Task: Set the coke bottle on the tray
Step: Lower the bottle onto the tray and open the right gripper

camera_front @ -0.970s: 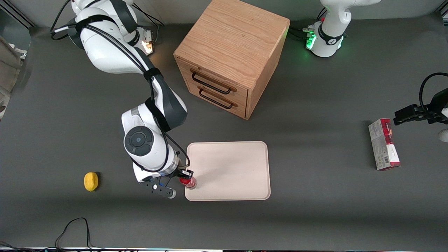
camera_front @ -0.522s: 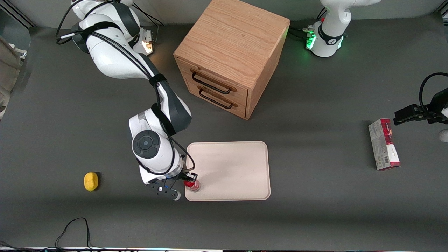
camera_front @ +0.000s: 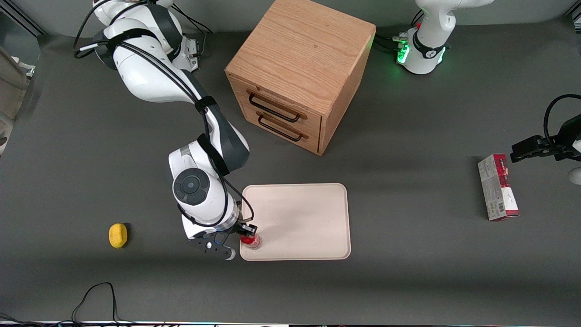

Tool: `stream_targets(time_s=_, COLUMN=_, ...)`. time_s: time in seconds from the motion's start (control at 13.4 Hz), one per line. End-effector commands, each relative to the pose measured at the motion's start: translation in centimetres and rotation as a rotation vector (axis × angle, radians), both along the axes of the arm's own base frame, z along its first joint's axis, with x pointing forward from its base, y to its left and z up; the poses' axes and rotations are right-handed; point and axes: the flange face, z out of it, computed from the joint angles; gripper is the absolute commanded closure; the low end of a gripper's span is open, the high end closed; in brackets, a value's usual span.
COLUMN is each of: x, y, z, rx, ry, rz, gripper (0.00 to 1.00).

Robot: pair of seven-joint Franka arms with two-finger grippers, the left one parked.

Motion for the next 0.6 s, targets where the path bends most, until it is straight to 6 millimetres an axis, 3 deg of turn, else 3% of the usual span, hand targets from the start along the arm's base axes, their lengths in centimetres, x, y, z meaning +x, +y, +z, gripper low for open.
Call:
stream_targets(time_s=0.0, x=0.1, y=0.3, z=0.7, rx=-0.018, ry=-0.019, rz=-0.025, gripper=0.0)
stream_targets(time_s=0.37, x=-0.2, y=-1.4, z=1.9, rx=-0.061, ry=0.036, rz=-0.03, gripper=0.0)
stream_targets(time_s=0.52, x=-0.3, y=-4.1, z=6.2, rx=-0.069, ry=0.048, rz=0.028, gripper=0.0)
